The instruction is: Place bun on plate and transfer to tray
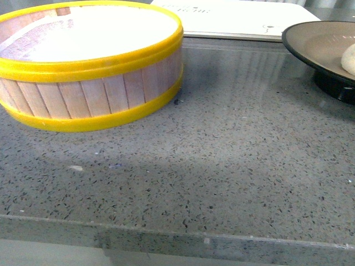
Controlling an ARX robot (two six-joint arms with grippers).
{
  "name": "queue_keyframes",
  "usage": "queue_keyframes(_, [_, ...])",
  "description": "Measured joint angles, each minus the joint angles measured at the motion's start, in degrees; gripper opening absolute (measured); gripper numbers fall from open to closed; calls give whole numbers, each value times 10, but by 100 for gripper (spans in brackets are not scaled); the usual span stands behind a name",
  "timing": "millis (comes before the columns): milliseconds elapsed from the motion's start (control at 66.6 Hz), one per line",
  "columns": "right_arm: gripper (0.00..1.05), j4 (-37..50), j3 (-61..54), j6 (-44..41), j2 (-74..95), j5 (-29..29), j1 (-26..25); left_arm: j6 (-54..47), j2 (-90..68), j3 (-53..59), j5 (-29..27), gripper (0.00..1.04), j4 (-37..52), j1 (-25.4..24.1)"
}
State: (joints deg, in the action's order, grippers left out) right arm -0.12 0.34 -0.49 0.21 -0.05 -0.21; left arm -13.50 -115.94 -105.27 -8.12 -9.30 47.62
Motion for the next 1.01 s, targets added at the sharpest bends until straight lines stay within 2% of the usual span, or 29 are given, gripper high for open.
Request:
queue_keyframes(75, [96,0,0,0,0,0,0,13,69,71,-16,98,38,-30])
queue_keyframes(165, [96,0,0,0,0,0,0,16,200,197,-39,98,87,-102])
queue_keyframes(285, [96,0,0,0,0,0,0,15,352,339,-37,98,98,-193])
queue_keyframes(495, [96,0,0,0,0,0,0,15,547,507,37,98,66,-331])
queue_keyframes(541, [96,0,0,0,0,0,0,16,591,539,65,98,50,-387])
queue_keyframes(586, [96,0,0,0,0,0,0,52,637,596,77,88,118,-444])
queue_keyframes(631, [96,0,0,0,0,0,0,94,687,667,70,76,183,-473])
queue_keyframes(736, [96,0,0,0,0,-1,0,120,741,753,79,56,225,-476])
queue_keyframes(946, [96,0,0,1,0,0,0,128,787,857,81,20,261,-475])
queue_keyframes(1006, [96,0,0,1,0,0,0,131,812,887,80,4,271,-476])
